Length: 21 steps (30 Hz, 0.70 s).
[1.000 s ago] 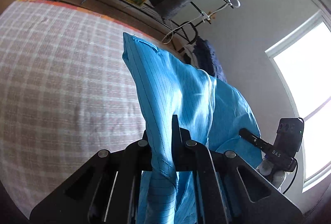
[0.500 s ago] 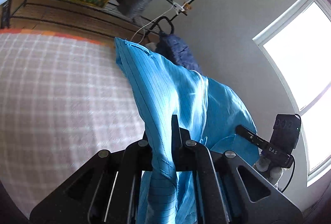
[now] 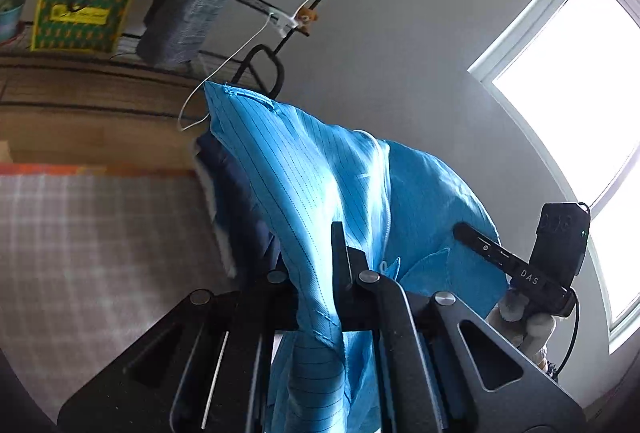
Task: Fold large clothes
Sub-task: 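Lift the folded blue coverall with both grippers toward the navy garment stack, then lower the blue coverall onto the navy garment stack with both grippers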
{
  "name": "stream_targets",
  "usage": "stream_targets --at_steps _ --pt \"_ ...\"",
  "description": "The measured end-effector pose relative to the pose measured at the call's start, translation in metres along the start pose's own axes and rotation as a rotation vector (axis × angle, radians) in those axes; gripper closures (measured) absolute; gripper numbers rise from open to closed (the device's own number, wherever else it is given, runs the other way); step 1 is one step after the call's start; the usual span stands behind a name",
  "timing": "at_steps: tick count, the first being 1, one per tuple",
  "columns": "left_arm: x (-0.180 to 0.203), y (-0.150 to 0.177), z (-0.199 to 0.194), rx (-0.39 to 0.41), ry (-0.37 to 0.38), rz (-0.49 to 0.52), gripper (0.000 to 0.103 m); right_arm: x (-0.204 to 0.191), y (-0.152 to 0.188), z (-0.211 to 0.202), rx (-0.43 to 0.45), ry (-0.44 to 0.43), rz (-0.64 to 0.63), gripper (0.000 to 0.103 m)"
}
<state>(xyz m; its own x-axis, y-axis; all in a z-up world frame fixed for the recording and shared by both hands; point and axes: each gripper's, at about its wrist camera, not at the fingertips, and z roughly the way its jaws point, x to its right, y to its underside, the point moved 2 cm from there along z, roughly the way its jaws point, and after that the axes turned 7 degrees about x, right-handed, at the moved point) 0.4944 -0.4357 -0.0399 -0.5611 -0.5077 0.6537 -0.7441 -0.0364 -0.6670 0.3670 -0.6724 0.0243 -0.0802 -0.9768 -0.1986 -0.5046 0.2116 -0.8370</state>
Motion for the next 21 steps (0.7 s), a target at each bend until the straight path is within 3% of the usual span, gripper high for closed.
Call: stream_targets --at_steps 6,10,15,19,21 --pt "0.002 -0.037 0.064 0.065 -0.004 0.028 0.099 0.038 -0.036 0.038 0.077 0.022 -0.038 0.099" --pt "-0.012 -0.052 0.1 0.106 -0.024 0.027 0.1 0.062 -0.043 0.068 0.095 0.049 -0.072 0.099" --pt "-0.044 -0.046 0.147 0.086 -0.083 0.017 0.099 0.089 -0.038 0.115 0.039 0.14 -0.146 0.099" --pt "-0.069 -0.029 0.169 0.064 -0.146 -0.002 0.098 0.124 -0.019 0.146 -0.029 0.261 -0.104 0.098" --pt "-0.074 -0.024 0.174 0.057 -0.158 0.017 0.096 0.135 -0.011 0.151 -0.048 0.299 -0.07 0.093"
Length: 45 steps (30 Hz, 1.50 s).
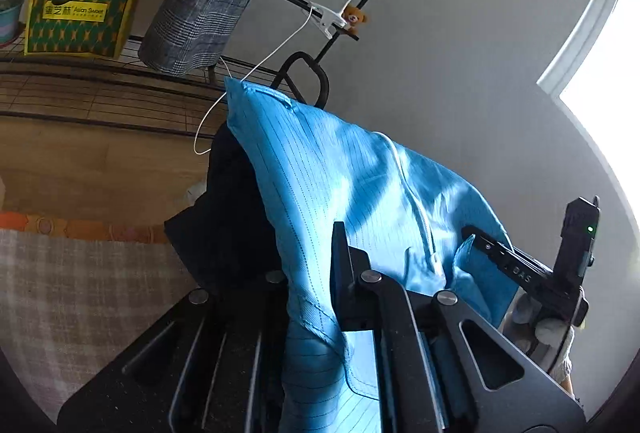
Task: Fold large clothes
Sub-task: 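Lower the blue coverall onto the navy garment stack with both grippers, then open both grippers and release the coverall onto the stack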
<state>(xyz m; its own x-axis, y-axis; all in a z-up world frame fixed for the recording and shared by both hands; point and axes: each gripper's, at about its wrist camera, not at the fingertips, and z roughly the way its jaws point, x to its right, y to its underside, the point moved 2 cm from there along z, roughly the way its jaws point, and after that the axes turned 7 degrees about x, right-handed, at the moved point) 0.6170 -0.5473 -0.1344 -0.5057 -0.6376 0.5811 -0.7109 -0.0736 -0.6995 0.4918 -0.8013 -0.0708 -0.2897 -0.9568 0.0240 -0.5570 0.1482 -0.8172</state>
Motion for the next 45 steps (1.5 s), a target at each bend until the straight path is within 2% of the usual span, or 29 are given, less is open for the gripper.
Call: stream_targets --at_steps 1,3,5,10,15,20,31,41,45 --pt "0.002 0.002 0.001 0.002 -0.019 0.027 0.095 0.001 0.004 0.003 -0.011 0.032 -0.006 0.091" --pt "0.006 0.005 0.001 0.002 -0.049 0.078 0.091 0.001 0.01 0.01 -0.045 0.119 -0.047 0.071" --pt "0.008 0.007 -0.002 0.003 -0.065 0.092 0.089 0.006 0.012 0.01 -0.073 0.143 -0.021 0.061" --pt "0.008 0.008 -0.02 0.01 -0.108 0.096 0.089 0.024 0.014 -0.014 -0.06 0.187 0.044 0.061" --pt "0.03 0.007 -0.064 0.019 -0.116 0.142 0.089 0.017 0.012 -0.069 -0.021 0.177 0.044 0.061" --pt "0.061 0.005 -0.134 0.069 -0.112 0.176 0.089 -0.005 -0.006 -0.138 0.038 0.126 0.033 0.061" --pt "0.15 0.01 -0.309 0.183 -0.095 0.318 0.089 -0.067 -0.035 -0.294 0.154 0.036 -0.009 0.061" --pt "0.217 0.026 -0.455 0.289 -0.048 0.415 0.089 -0.11 -0.038 -0.44 0.277 0.016 -0.052 0.061" --pt "0.235 0.038 -0.506 0.324 -0.032 0.443 0.089 -0.119 -0.037 -0.478 0.305 0.011 -0.058 0.061"
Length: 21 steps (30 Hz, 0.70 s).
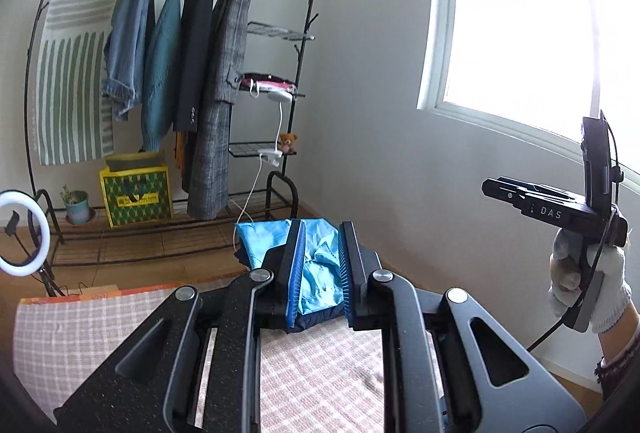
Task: Fold large clothes
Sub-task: 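Open both grippers and release the coverall onto the stack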
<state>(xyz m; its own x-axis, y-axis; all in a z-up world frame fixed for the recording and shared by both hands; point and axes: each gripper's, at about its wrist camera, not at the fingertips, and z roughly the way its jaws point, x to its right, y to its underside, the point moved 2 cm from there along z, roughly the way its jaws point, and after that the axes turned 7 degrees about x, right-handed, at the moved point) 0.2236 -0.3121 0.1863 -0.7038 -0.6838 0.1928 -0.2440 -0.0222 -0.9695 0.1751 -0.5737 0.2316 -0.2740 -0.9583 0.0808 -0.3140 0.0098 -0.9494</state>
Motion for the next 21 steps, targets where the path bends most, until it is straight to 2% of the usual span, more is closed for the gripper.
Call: stream_targets --at_steps 5,8,11,13,14,15,16,21 --pt "0.017 -0.004 -0.051 0.032 0.007 0.041 0.089 -0.008 -0.004 -0.044 0.034 -0.026 -0.002 0.061" --pt "0.023 0.005 -0.077 0.037 0.006 0.054 0.088 -0.014 0.005 -0.065 0.047 -0.04 0.011 0.061" --pt "0.023 0.023 -0.093 0.024 -0.002 0.058 0.077 -0.027 0.022 -0.074 0.04 -0.058 0.011 0.058" --pt "0.024 0.037 -0.104 0.015 -0.004 0.06 0.054 -0.036 0.034 -0.079 0.032 -0.058 -0.004 0.055" --pt "0.023 0.046 -0.108 0.011 0.001 0.062 0.047 -0.043 0.043 -0.083 0.032 -0.06 -0.008 0.05" --pt "0.022 0.055 -0.111 0.01 -0.005 0.069 0.036 -0.047 0.051 -0.086 0.029 -0.064 -0.014 0.045" --pt "0.022 0.062 -0.114 0.008 -0.006 0.076 0.03 -0.054 0.06 -0.087 0.027 -0.069 -0.025 0.044" --pt "0.009 0.106 -0.114 -0.03 -0.019 0.089 0.02 -0.082 0.114 -0.089 0.013 -0.045 -0.059 0.033"
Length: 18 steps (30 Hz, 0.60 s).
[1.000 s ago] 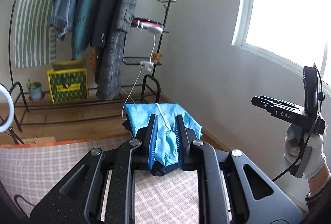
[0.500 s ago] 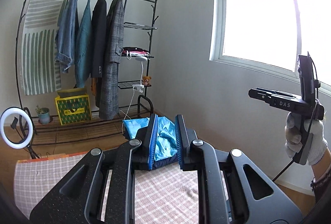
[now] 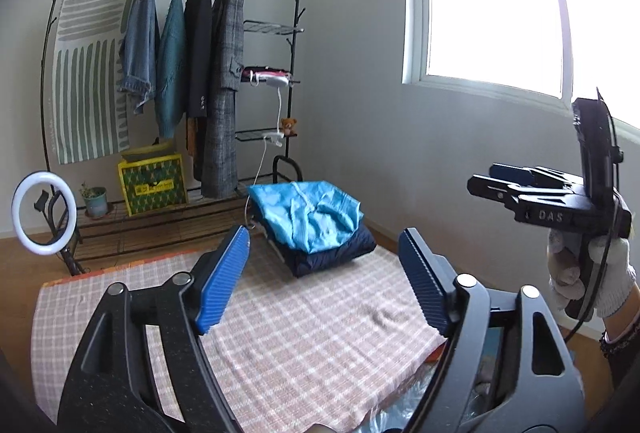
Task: Fold large clothes
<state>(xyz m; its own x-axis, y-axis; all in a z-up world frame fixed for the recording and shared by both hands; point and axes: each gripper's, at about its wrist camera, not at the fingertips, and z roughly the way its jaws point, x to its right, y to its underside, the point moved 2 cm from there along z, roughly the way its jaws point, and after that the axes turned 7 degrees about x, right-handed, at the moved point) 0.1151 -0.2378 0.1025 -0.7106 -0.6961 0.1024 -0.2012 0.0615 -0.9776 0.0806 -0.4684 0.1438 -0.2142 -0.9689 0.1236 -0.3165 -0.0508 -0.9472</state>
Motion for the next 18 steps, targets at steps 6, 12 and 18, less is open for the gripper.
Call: stream_targets --at_steps 6,12,18 --pt "-0.019 0.053 0.021 -0.051 -0.069 0.017 0.016 -0.019 0.06 0.013 0.005 0.073 0.017 0.025" --pt "-0.044 0.099 0.047 -0.123 -0.111 -0.027 0.011 -0.032 0.102 0.049 -0.037 0.106 0.023 0.021" --pt "-0.064 0.124 0.064 -0.191 -0.154 -0.066 0.005 -0.036 0.126 0.073 -0.028 0.128 0.059 0.019"
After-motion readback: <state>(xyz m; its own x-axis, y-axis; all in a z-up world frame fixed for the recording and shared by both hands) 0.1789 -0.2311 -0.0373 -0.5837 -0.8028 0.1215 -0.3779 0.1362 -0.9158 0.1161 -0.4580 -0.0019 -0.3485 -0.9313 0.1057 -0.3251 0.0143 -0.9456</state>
